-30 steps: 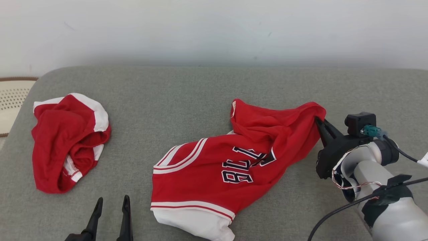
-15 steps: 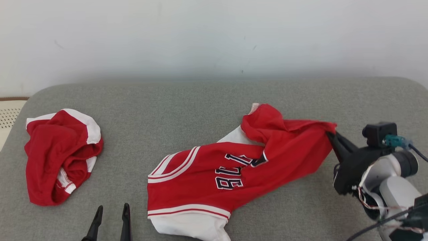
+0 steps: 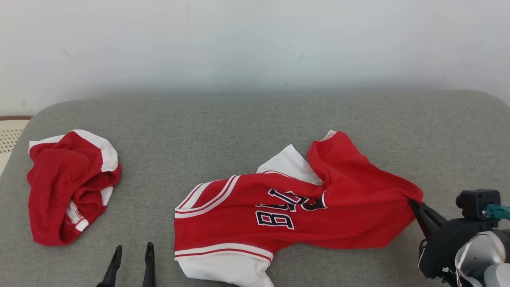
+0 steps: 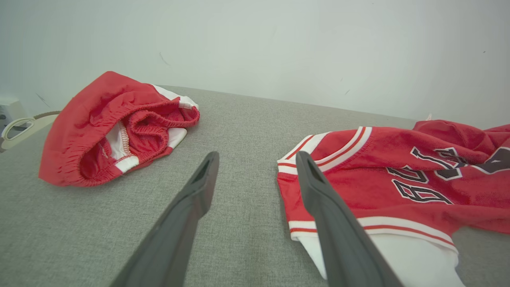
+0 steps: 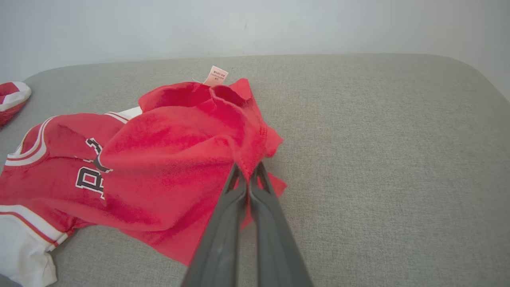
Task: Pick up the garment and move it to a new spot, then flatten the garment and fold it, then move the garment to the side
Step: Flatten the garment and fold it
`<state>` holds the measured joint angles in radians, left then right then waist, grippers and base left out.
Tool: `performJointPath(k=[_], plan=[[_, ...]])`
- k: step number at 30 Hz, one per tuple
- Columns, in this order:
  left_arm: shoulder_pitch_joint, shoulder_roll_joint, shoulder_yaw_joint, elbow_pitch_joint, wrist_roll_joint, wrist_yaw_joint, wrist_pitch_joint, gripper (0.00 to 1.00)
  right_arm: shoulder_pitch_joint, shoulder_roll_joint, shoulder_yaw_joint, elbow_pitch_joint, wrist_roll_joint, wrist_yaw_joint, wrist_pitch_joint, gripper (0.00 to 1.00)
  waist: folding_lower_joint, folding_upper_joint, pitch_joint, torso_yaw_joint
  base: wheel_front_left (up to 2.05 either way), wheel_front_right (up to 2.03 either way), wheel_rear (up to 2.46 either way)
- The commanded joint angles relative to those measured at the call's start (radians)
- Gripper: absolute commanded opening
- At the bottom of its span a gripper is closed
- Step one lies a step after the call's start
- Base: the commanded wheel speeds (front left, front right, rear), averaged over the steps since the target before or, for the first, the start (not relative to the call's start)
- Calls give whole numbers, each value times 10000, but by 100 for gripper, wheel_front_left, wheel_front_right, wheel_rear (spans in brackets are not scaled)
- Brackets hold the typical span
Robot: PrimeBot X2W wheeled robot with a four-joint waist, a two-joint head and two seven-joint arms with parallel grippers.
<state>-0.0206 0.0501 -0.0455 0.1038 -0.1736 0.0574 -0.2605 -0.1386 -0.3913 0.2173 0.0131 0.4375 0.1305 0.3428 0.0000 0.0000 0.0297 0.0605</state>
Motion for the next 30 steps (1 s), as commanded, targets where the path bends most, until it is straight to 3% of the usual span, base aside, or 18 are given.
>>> performJointPath(k=[1,10,21,30], plan=[[43,7,37,-2,7,4,-35,100,136,107,-233,-151,-260,5,-57,100,0,0,29,-30,0,0,0],[-58,7,91,22,36,-40,-35,100,292,526,-924,-384,-1376,5,-454,100,0,0,84,-158,0,0,0],[-56,6,81,-56,75,-29,-35,100,630,722,-1173,-251,-1558,5,-617,100,0,0,99,-202,0,0,0],[-130,6,181,-109,131,-72,-35,100,1137,1020,-1198,569,-1517,5,-1102,100,0,0,267,-259,0,0,0]])
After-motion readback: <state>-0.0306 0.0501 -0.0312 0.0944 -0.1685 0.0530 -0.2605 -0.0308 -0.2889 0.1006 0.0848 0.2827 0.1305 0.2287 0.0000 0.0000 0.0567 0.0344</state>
